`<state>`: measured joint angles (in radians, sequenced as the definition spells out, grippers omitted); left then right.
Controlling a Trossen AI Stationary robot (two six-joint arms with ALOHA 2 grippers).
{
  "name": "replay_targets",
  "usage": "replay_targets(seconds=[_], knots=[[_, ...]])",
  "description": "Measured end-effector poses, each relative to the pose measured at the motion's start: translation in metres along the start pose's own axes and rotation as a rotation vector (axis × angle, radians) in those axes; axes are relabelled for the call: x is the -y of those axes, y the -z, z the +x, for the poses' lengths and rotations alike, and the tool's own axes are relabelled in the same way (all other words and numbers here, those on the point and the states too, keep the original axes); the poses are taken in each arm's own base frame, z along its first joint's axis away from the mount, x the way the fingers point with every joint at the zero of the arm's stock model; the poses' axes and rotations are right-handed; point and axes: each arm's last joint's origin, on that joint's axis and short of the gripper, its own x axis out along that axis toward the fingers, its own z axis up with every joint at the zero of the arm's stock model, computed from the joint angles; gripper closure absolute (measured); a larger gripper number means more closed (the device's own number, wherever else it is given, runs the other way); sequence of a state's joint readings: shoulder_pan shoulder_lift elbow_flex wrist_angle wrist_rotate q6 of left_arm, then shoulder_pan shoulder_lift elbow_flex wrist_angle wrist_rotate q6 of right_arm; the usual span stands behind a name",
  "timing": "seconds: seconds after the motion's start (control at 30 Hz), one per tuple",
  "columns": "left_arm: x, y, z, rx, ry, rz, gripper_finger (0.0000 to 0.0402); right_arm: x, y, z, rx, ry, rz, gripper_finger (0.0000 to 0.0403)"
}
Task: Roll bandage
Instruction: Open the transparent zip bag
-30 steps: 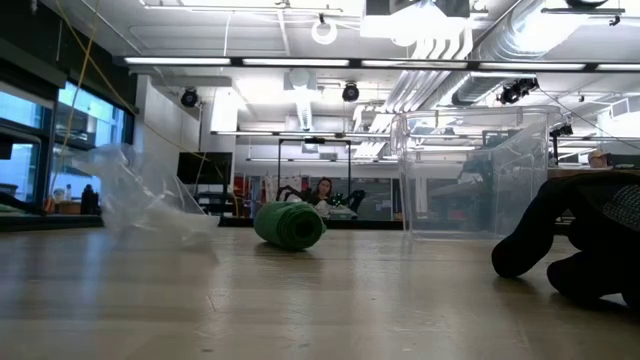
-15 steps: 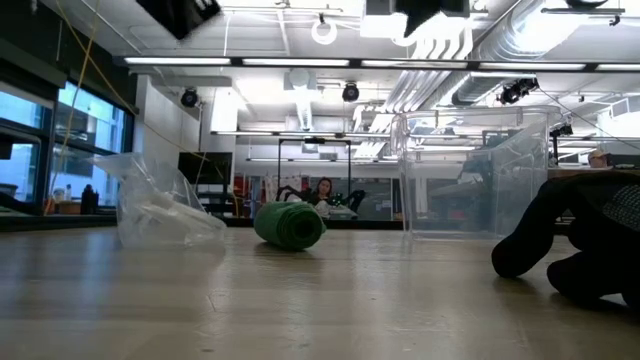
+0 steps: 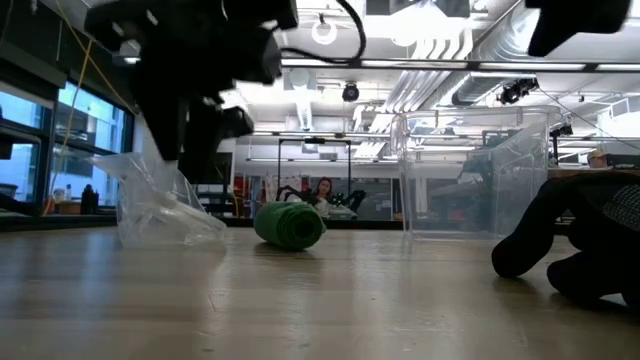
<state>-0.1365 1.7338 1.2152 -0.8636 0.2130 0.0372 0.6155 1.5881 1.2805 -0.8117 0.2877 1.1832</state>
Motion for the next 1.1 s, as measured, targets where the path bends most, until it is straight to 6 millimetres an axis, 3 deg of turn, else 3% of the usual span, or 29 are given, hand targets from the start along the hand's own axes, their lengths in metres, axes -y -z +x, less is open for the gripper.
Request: replay_targets(seconds=[0.4,0.47,0.6,0.63,0.73,0.9,1.0,1.1], knots=[[-0.017,-0.001,0.060,-0.200,-0.094,-0.077,0.0223,-0.003,0.010,0.001,0.040,-0.016,0.026,0.0218],[-0.019,0.000,0.063,-0.214,-0.122,-0.074,0.0251,-0.004,0.009,0.001,0.049,-0.022,0.028,0.0218],[-0.018,0.001,0.057,-0.204,-0.129,-0.062,0.0370,-0.006,0.009,0.001,0.061,-0.039,0.035,0.0218],[-0.016,0.002,0.052,-0.192,-0.133,-0.066,0.0384,-0.007,0.009,0.001,0.066,-0.044,0.033,0.0218],[-0.009,0.002,0.016,-0.082,-0.140,-0.059,0.0396,-0.009,0.010,0.000,0.111,-0.049,0.007,0.0218],[0.014,0.020,-0.073,0.226,-0.118,-0.045,0.0400,-0.017,0.001,-0.001,0.219,-0.106,-0.032,0.0218],[0.033,0.043,-0.136,0.515,-0.071,0.006,0.0401,-0.024,-0.022,-0.001,0.332,-0.202,-0.069,0.0218],[0.046,0.068,-0.183,0.775,-0.040,0.007,0.0401,-0.030,-0.058,-0.005,0.496,-0.337,-0.097,0.0218]])
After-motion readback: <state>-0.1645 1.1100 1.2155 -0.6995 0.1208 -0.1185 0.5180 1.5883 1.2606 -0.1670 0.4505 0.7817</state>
